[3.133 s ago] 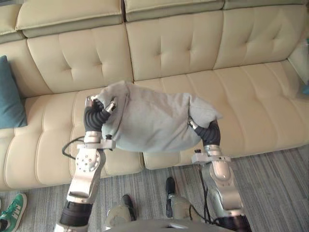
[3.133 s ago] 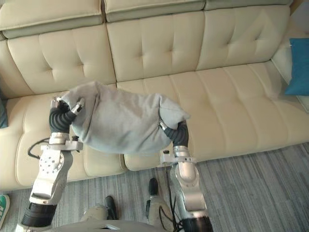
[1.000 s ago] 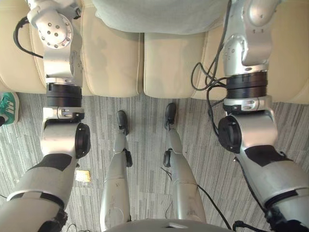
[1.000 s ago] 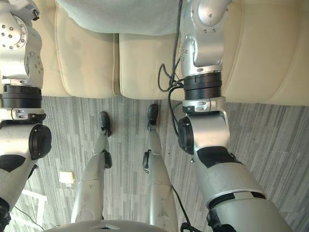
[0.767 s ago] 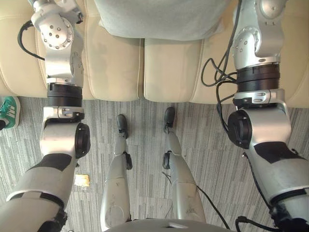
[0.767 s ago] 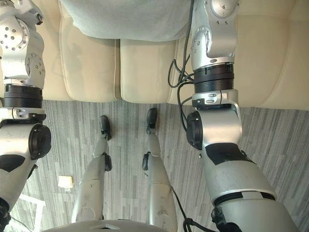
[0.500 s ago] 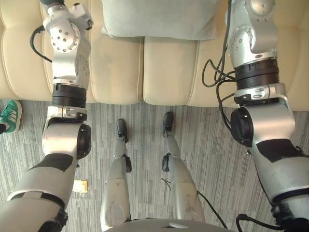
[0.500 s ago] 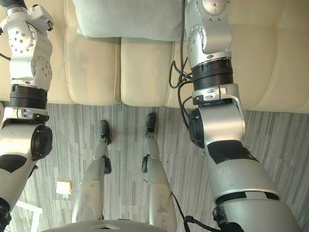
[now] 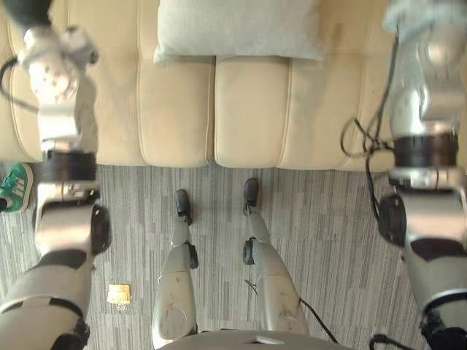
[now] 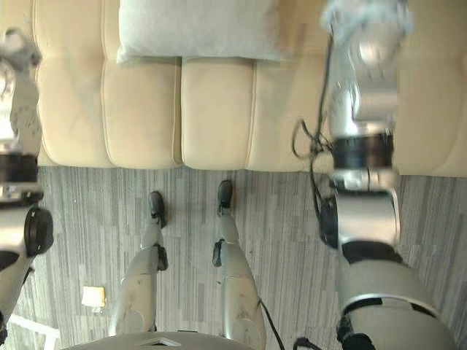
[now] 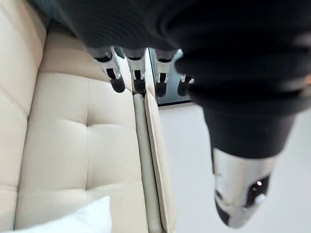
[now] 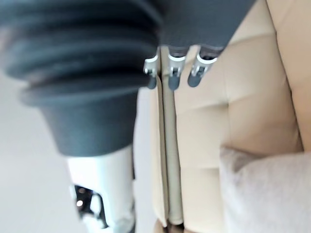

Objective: Pick up cushions and gather them together orderly.

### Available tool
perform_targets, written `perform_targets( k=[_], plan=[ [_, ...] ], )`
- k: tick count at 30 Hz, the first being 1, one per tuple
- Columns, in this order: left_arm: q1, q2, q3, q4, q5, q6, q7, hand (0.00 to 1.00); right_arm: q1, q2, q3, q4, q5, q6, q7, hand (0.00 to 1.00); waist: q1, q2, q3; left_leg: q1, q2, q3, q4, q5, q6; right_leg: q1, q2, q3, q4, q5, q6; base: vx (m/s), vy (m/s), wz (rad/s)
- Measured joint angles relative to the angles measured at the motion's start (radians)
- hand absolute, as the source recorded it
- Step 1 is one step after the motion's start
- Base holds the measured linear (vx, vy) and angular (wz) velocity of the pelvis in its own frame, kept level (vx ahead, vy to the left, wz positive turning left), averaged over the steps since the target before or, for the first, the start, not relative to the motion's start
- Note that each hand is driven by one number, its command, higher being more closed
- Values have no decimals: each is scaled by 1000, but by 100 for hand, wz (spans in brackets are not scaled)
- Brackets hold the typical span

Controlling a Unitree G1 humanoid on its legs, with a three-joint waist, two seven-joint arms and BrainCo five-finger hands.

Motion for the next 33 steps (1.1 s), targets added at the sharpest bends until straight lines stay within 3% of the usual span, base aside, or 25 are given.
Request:
perform_targets(
  k=[3, 5, 6, 11, 12, 17, 21, 28, 33],
  plan=[
    [271, -31, 40, -87, 24, -7, -28, 0, 315, 35, -79, -108, -72, 0, 28, 0, -9, -1, 0, 51, 1, 13, 43, -47, 3, 63, 0, 10, 0, -14, 2, 33, 81, -18],
    [499, -106, 45, -167, 68, -7, -61, 0, 585, 116, -124, -190, -146, -1, 73, 0, -16, 0, -2, 116, 4, 18, 76, -88, 5, 135, 1, 20, 0, -32, 3, 44, 69, -19],
    [540, -124, 45, -182, 78, -7, -68, 0, 633, 133, -132, -206, -160, -1, 83, 0, -19, 0, -2, 130, 4, 20, 80, -95, 5, 151, 1, 22, 0, -37, 3, 50, 53, -12],
    [863, -337, 62, -110, 143, 7, -150, 0, 1007, 387, -149, -260, -239, -18, 178, 0, -24, -12, -82, 242, 8, 59, 115, -154, 2, 256, 5, 45, 0, -97, -13, 59, 33, -23],
    [927, -387, 62, -51, 152, 14, -165, 0, 1081, 443, -136, -249, -260, -20, 203, 0, -25, -13, -125, 266, 11, 71, 123, -170, 0, 277, 7, 54, 0, -102, -15, 70, 31, -24],
    [1043, -534, 118, 247, 190, 43, -194, 0, 1184, 564, -96, 5, -328, -16, 248, 0, -26, -12, -231, 393, 21, 126, 169, -240, 1, 392, 7, 62, 0, -127, -13, 88, 66, -35],
    [1053, -593, 161, 429, 237, 61, -207, 0, 1187, 614, -96, 204, -406, 8, 256, 0, -28, -16, -288, 468, 20, 171, 182, -275, -1, 449, 8, 91, -6, -136, -6, 38, 53, -27],
    [1064, -581, 219, 570, 297, 77, -213, 0, 1182, 606, -62, 403, -511, 29, 290, 0, -47, -11, -325, 563, 11, 219, 199, -334, -2, 510, 19, 165, -6, -140, 1, 17, 48, -37],
    [1063, -570, 268, 600, 294, 83, -211, 0, 1172, 601, -1, 453, -550, 39, 312, 0, -41, -14, -305, 597, 9, 295, 242, -366, 8, 510, 37, 255, 13, -110, 16, -18, 48, -60]
  ],
)
